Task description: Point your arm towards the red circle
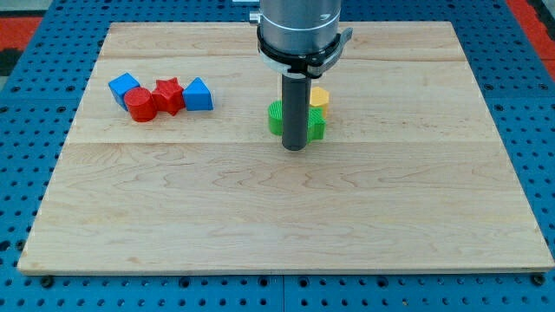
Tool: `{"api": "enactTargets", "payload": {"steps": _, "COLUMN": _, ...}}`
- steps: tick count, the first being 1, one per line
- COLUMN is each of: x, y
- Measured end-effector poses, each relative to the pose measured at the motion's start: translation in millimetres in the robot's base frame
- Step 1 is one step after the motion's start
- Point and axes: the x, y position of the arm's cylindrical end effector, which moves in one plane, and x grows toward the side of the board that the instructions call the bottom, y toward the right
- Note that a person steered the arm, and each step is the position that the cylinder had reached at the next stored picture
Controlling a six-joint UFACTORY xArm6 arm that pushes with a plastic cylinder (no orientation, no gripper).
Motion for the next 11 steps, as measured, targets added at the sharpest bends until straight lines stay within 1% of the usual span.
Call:
{"api": "enactTargets", "payload": {"steps": 1, "x": 0.0, "y": 5.2}}
{"api": "enactTargets", "payload": {"steps": 3, "x": 15.1, "y": -20.4}}
{"api": "enactTargets", "payload": {"steps": 6, "x": 16.5, "y": -43.3}}
{"api": "enactTargets", "payload": {"steps": 7, "x": 21.9, "y": -104.3}}
{"api": "enactTargets", "payload": {"steps": 8, "x": 13.4, "y": -157.9}}
{"api": "enactTargets", "payload": {"steps": 9, "x": -22.0, "y": -201.8}}
{"api": "enactTargets", "payload": {"steps": 10, "x": -46.3, "y": -213.1}}
{"api": "enactTargets", "payload": {"steps": 11, "x": -51.1, "y": -213.1}}
